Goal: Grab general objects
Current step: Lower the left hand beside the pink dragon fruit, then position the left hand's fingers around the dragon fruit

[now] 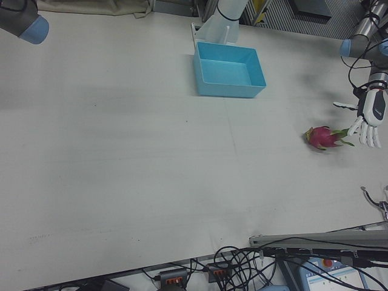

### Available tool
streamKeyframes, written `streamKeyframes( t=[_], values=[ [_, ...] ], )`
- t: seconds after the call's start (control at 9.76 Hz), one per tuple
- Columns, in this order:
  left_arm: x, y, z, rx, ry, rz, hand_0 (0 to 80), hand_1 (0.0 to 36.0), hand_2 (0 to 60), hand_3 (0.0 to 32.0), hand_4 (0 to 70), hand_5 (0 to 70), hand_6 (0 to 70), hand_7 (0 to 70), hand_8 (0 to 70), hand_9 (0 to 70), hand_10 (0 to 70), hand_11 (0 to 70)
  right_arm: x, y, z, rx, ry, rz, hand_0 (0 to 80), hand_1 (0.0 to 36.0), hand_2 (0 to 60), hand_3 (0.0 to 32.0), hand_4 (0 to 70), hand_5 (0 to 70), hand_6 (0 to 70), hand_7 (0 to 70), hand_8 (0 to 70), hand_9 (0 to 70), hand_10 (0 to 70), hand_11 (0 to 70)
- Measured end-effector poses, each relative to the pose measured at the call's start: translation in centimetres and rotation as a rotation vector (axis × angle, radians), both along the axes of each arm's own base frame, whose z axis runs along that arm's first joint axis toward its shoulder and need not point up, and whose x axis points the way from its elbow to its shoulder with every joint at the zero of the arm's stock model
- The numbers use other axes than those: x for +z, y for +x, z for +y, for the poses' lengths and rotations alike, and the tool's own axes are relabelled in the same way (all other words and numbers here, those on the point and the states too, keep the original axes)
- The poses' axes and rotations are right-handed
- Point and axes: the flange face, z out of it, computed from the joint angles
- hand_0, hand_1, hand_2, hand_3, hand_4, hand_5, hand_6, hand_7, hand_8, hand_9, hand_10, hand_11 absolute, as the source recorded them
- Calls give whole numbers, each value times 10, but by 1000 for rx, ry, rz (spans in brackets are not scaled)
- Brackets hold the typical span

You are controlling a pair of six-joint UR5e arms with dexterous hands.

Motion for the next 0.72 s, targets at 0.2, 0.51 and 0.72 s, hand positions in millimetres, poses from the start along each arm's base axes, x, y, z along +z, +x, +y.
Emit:
streamKeyframes(
  t=[0.2, 0.51, 0.72],
  values=[
    [-1, 16, 5, 24, 3, 14, 600, 158, 0, 320, 0, 6, 0, 16, 0, 0, 0, 0, 0, 0, 0, 0, 0, 0, 0, 0, 0, 0, 0, 0, 0, 0, 0, 0, 0, 0],
    [-7, 56, 14, 46, -3, 28, 577, 142, 0, 320, 0, 34, 0, 10, 0, 0, 0, 0, 0, 0, 0, 0, 0, 0, 0, 0, 0, 0, 0, 0, 0, 0, 0, 0, 0, 0],
    [-7, 87, 14, 50, -25, 24, 566, 133, 0, 320, 0, 17, 0, 0, 0, 0, 0, 0, 0, 0, 0, 0, 0, 0, 0, 0, 0, 0, 0, 0, 0, 0, 0, 0, 0, 0]
  ],
)
